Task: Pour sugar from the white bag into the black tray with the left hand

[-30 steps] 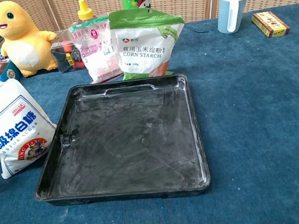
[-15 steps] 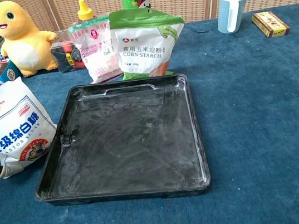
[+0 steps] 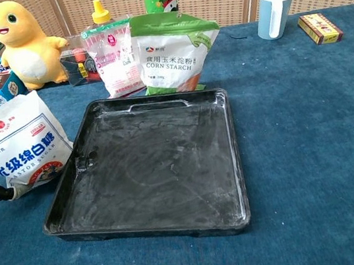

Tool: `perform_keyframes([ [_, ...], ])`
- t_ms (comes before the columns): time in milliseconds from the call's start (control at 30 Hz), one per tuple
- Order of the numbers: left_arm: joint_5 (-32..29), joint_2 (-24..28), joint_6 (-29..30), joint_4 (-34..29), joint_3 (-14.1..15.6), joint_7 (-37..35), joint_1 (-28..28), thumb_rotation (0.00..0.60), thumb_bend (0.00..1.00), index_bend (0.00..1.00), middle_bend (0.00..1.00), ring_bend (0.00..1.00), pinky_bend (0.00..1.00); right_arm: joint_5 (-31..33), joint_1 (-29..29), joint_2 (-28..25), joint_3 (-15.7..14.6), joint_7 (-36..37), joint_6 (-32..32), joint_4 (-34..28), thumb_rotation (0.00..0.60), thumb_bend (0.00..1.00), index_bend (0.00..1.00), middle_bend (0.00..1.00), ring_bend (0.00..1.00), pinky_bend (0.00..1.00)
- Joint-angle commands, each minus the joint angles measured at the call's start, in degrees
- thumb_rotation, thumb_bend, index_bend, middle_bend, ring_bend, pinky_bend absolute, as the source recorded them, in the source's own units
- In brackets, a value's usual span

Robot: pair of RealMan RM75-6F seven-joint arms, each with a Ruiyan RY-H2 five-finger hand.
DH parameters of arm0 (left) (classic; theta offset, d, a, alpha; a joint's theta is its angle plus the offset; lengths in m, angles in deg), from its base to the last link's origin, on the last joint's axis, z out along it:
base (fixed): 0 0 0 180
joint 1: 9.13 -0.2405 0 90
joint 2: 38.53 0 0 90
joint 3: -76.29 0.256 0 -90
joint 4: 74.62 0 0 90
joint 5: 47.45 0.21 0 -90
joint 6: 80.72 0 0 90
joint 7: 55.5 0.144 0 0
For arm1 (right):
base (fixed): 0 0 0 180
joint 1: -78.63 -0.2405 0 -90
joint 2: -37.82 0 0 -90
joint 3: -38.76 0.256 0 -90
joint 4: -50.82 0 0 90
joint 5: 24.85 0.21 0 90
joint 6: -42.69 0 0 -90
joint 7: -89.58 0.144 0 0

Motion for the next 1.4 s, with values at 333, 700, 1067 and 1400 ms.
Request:
perform_keyframes([
  [333,2.64,-2.72,0.24,6.29,-1.27,-4.15,1.99,0.6,0.44,0.59,0.46,0.53,0.6,-0.07,-0.17,0.06,-0.09,0.17,0.4,0.03,0.6,0.02,0.0,0.0,0.0,0.02],
  [700,10.19,0.87,5.64,8.54,2.57,-12.5,-0.57,0.6,0.44,0.59,0.46,0.53,0.6,-0.19,-0.17,0.09,-0.16,0.18,0.39,-0.07,0.6,0.02,0.0,0.0,0.0,0.02],
  [1067,15.31,7.61,11.1,5.02,3.22,-11.57,-1.63,0.6,0.44,0.59,0.47,0.54,0.63,-0.43,-0.24,0.08,-0.38,-0.01,0.61,-0.32,0.6,0.02,0.0,0.0,0.0,0.02],
  [1400,21.84,14.52,9.92,-0.63,1.9,-0.29,3.34,0.6,0.44,0.6,0.47,0.55,0.63,-0.39,-0.24,0.01,-0.35,0.06,0.57,-0.34,0.6,0.02,0.0,0.0,0.0,0.02],
])
